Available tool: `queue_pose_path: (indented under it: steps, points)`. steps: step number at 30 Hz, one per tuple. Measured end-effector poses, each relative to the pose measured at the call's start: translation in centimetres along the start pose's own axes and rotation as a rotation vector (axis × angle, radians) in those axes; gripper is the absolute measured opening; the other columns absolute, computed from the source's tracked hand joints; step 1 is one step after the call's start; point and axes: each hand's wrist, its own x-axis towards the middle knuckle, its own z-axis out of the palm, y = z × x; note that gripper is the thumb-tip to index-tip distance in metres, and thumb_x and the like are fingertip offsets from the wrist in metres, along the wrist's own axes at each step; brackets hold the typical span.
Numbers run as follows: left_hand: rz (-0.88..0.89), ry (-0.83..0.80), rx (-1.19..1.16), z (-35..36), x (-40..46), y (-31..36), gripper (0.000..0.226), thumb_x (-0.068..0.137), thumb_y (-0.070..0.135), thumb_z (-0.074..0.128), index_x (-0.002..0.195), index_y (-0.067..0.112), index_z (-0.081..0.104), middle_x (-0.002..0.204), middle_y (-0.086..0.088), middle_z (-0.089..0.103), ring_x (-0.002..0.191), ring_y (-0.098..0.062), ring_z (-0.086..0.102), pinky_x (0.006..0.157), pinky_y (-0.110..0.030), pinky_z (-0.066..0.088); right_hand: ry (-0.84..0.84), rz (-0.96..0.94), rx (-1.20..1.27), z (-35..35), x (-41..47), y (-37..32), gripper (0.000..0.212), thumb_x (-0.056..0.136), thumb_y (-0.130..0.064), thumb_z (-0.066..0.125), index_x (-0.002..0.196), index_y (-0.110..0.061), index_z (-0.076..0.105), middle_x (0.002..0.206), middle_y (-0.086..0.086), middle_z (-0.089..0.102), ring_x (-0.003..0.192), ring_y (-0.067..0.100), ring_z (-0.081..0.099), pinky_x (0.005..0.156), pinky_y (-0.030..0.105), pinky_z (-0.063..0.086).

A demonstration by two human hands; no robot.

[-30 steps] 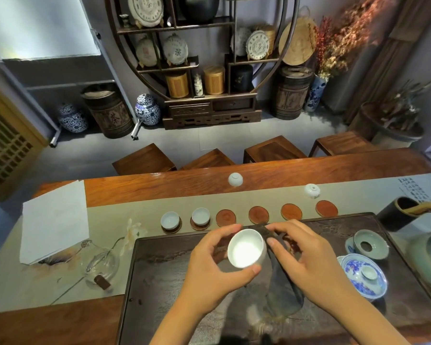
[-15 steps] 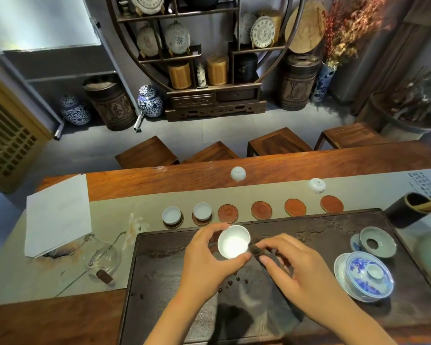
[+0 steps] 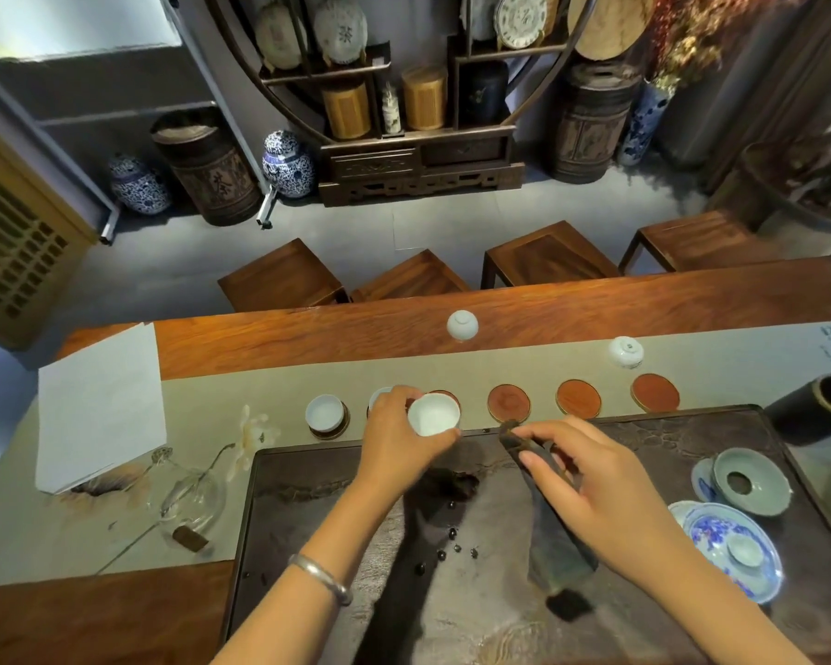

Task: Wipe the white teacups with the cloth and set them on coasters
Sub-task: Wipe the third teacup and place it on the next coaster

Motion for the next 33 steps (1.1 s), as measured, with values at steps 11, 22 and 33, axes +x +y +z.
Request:
queue_pose_path:
  steps: [11, 22, 33]
  points:
    - [-0.096, -0.159, 0.167, 5.6, 7.8, -2.8, 0.061, 0.070, 0.038, 0.080, 0.118, 0.015, 0.050, 0.113, -0.004, 0.048, 0.098, -0.022, 0.051, 0.078, -0.027, 0.036, -0.054, 0.088, -0.024, -1.5, 4.5, 3.4, 0.025, 0.084, -0.007, 0.067, 0.108, -0.012, 0.067, 0.099, -0.002, 0.066, 0.086, 0.010, 0.060, 0.077, 0.008, 0.039]
    - [-0.142, -0.247, 0.273, 8.6, 10.1, -4.7, 0.064, 0.064, 0.029, 0.084, 0.113, 0.011, 0.047, 0.113, -0.007, 0.047, 0.097, -0.028, 0.054, 0.075, -0.029, 0.042, -0.050, 0.109, -0.076, -2.5, 5.9, 6.1, 0.023, 0.080, -0.003, 0.069, 0.103, -0.006, 0.068, 0.097, 0.003, 0.068, 0.088, 0.017, 0.064, 0.079, 0.021, 0.046]
    - [-0.101, -0.173, 0.228, 9.6, 9.9, -6.1, 0.076, 0.067, 0.024, 0.084, 0.130, 0.011, 0.044, 0.126, -0.010, 0.045, 0.113, -0.029, 0.050, 0.082, -0.023, 0.033, -0.055, 0.111, -0.055, -1.6, 5.7, 6.0, 0.023, 0.083, -0.008, 0.068, 0.106, -0.010, 0.067, 0.101, -0.001, 0.066, 0.093, 0.010, 0.061, 0.081, 0.014, 0.044]
